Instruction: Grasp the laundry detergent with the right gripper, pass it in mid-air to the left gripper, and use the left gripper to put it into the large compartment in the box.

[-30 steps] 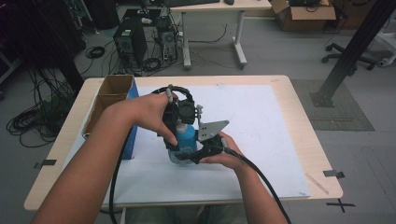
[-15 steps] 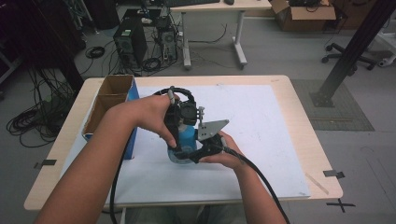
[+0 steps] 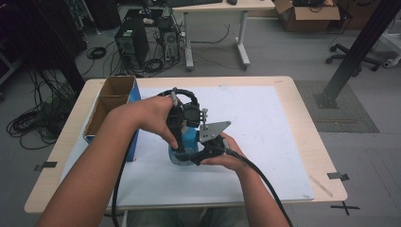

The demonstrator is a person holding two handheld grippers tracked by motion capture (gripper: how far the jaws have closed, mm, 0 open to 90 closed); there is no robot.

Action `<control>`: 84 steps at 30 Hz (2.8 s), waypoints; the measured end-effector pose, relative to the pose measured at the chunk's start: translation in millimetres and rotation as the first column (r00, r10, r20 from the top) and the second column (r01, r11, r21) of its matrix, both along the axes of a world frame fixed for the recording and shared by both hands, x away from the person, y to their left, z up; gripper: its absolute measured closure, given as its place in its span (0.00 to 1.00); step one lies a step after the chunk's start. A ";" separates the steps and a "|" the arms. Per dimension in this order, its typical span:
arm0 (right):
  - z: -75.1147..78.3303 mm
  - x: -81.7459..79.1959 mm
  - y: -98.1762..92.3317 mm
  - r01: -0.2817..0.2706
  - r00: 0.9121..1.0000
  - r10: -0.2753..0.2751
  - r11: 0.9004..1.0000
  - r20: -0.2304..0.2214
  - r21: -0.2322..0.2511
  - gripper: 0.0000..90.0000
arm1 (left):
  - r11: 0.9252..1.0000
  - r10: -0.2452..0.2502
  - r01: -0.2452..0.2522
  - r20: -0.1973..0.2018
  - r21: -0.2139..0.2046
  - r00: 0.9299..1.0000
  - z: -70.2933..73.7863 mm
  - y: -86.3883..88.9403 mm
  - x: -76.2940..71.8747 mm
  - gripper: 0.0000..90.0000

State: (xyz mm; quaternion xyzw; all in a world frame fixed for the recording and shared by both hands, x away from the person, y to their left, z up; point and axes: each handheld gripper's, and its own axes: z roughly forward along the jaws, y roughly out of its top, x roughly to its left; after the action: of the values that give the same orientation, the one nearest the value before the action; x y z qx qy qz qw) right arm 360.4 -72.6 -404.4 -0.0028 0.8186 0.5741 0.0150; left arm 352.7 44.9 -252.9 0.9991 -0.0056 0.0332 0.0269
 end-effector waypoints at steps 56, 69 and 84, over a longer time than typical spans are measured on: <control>4.8 -4.8 7.1 0.001 1.000 0.000 0.999 -0.017 0.035 0.47 | 0.996 0.008 -0.008 0.001 0.085 1.000 6.8 -5.5 -4.9 0.43; -5.3 -5.0 4.2 0.034 0.999 -0.032 0.998 -0.027 0.060 0.29 | 0.997 0.004 -0.003 -0.015 0.081 1.000 6.3 -8.8 -3.9 0.43; -3.6 -5.5 -2.9 0.077 0.997 -0.075 0.994 -0.023 0.077 0.19 | 0.997 0.023 -0.021 -0.016 0.080 1.000 6.8 -9.7 0.3 0.43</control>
State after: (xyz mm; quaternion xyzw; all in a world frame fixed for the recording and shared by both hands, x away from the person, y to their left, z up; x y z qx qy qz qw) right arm 355.0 -75.6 -408.0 0.0347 0.7953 0.6045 0.0285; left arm 353.0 35.2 -246.2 0.9996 0.0044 0.0246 -0.0135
